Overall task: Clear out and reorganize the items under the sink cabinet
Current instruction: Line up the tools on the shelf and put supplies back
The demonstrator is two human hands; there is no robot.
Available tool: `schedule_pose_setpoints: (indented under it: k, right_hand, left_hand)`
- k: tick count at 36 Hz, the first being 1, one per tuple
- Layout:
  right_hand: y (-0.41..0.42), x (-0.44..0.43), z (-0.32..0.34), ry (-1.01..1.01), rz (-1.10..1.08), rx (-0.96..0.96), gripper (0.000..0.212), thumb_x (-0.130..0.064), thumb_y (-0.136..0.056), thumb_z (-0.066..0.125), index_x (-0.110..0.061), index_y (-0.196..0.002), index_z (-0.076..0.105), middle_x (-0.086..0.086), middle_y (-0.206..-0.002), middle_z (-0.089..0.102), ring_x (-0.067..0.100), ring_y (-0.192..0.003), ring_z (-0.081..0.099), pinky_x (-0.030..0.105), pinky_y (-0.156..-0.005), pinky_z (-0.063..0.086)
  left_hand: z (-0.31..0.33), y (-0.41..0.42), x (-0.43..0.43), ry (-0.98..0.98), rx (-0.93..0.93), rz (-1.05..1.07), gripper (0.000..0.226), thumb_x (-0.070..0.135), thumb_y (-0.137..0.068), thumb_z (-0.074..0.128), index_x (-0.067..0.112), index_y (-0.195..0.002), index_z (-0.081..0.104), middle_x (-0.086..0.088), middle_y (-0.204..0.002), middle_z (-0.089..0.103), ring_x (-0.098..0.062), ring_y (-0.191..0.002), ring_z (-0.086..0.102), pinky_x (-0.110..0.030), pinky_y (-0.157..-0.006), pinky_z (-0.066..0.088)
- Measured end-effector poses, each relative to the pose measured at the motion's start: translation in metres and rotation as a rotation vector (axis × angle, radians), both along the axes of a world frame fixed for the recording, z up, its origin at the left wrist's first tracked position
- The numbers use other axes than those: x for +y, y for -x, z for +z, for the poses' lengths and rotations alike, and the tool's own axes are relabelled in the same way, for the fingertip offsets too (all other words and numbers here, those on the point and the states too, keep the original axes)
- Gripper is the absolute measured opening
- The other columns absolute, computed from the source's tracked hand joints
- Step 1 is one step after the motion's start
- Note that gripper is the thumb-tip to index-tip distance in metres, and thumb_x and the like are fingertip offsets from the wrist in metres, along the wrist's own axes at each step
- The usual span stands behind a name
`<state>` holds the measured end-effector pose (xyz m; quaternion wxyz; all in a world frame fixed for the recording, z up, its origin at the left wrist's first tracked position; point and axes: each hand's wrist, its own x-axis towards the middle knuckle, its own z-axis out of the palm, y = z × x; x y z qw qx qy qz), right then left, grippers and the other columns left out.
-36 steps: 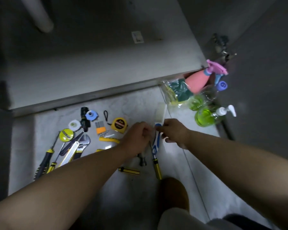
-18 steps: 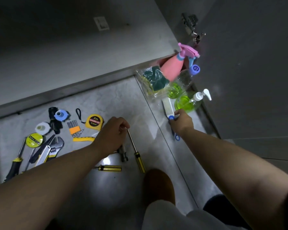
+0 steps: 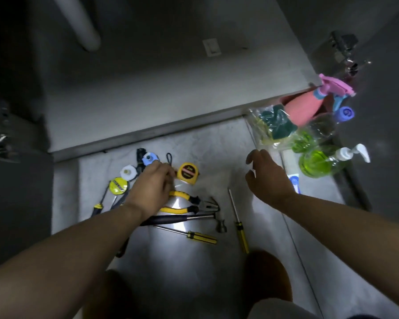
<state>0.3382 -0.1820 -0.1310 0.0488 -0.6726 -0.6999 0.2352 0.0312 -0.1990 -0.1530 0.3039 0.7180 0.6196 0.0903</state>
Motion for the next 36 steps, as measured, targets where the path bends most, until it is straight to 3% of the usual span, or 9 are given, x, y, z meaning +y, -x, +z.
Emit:
schedule_pose_setpoints:
  k: [5,10,13,17,23,32,36]
  right_hand:
    - [0.035,0.029,0.023,0.196,0.439,-0.014,0.023,-0.014,-0.093,0.057,-0.017,-0.116,0.055,0.002,-0.108,0.051,0.021,-0.077,0.060,0.043,-0.073,0.054]
    - [0.094,0.058,0.025,0.323,0.609,-0.054,0.031,-0.018,-0.096,0.058,-0.012,-0.125,0.054,0.009,-0.117,0.049,0.028,-0.096,0.060,0.043,-0.087,0.051]
    - [0.140,0.066,0.015,0.302,0.603,-0.066,0.030,-0.020,-0.096,0.058,-0.014,-0.125,0.053,0.011,-0.123,0.047,0.029,-0.094,0.059,0.041,-0.082,0.052]
    - [0.187,0.070,-0.005,0.303,0.580,0.015,0.042,-0.011,-0.090,0.061,-0.015,-0.130,0.047,0.012,-0.127,0.038,0.025,-0.070,0.050,0.035,-0.063,0.044]
    - [0.221,0.068,-0.029,0.205,0.423,0.090,0.059,-0.009,-0.089,0.063,-0.021,-0.144,0.044,0.012,-0.142,0.033,0.037,-0.104,0.059,0.040,-0.084,0.053]
    - [0.217,0.065,-0.046,0.142,0.375,0.186,0.030,-0.005,-0.089,0.060,-0.013,-0.118,0.059,0.012,-0.118,0.049,0.035,-0.095,0.059,0.040,-0.078,0.052]
    - [0.198,0.067,-0.040,0.151,0.294,0.231,0.048,-0.006,-0.084,0.066,-0.019,-0.129,0.054,0.006,-0.127,0.051,0.025,-0.107,0.057,0.040,-0.087,0.052]
  left_hand:
    - [0.004,0.043,-0.005,-0.052,0.177,0.171,0.031,0.011,-0.085,0.059,0.012,-0.116,0.062,-0.013,-0.112,0.053,-0.039,-0.102,0.054,-0.050,-0.085,0.049]
    - [-0.007,0.070,-0.005,-0.036,0.243,0.303,0.054,0.019,-0.083,0.068,0.021,-0.134,0.054,-0.007,-0.130,0.049,-0.032,-0.117,0.048,-0.043,-0.095,0.043]
    - [-0.018,0.075,-0.001,0.009,0.212,0.367,0.052,0.027,-0.087,0.070,0.027,-0.136,0.052,-0.003,-0.132,0.048,-0.028,-0.121,0.046,-0.042,-0.098,0.043]
    - [-0.029,0.076,0.005,0.056,0.194,0.389,0.050,0.030,-0.088,0.069,0.028,-0.135,0.052,-0.001,-0.129,0.051,-0.027,-0.124,0.046,-0.041,-0.099,0.039]
    - [-0.037,0.075,0.010,0.118,0.136,0.455,0.055,0.028,-0.085,0.070,0.030,-0.135,0.050,0.001,-0.126,0.051,-0.024,-0.122,0.043,-0.038,-0.099,0.037]
    - [-0.039,0.084,0.009,0.108,0.099,0.397,0.045,0.029,-0.085,0.072,0.032,-0.127,0.056,0.002,-0.118,0.052,-0.023,-0.117,0.047,-0.038,-0.095,0.042]
    - [-0.035,0.081,0.015,0.160,0.093,0.413,0.048,0.046,-0.086,0.067,0.032,-0.131,0.056,0.002,-0.124,0.050,-0.022,-0.122,0.045,-0.040,-0.101,0.042]
